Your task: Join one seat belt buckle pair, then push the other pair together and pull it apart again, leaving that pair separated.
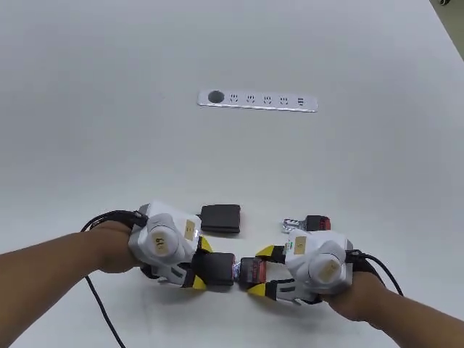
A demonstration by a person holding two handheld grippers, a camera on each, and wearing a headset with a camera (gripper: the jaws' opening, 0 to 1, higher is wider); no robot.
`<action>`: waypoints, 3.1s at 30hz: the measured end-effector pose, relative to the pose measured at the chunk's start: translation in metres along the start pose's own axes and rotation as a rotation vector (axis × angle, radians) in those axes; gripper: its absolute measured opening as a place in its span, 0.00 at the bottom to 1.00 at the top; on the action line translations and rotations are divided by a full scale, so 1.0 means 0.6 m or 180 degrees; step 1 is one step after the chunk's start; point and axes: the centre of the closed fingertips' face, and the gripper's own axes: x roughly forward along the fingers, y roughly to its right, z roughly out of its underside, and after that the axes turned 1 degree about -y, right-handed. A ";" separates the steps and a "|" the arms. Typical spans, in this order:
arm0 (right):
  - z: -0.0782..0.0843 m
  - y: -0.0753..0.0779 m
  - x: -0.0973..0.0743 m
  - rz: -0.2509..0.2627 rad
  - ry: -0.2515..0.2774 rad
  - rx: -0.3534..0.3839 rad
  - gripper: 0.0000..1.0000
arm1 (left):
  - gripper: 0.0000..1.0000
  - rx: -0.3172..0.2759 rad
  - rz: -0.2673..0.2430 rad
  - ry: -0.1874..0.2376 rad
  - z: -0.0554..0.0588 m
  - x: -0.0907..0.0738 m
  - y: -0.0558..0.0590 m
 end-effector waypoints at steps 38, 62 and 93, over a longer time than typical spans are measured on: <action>-0.003 -0.009 -0.013 0.0016 0.0195 0.0147 0.33 | 0.32 -0.0076 -0.0010 0.0224 -0.009 0.000 0.007; 0.012 -0.004 -0.007 0.0117 -0.0068 -0.0201 0.35 | 0.36 -0.0063 -0.0278 -0.0053 -0.009 0.005 0.008; -0.024 0.056 -0.117 0.0549 0.0447 0.0268 0.66 | 0.75 -0.0545 -0.0815 0.0093 -0.030 -0.076 -0.024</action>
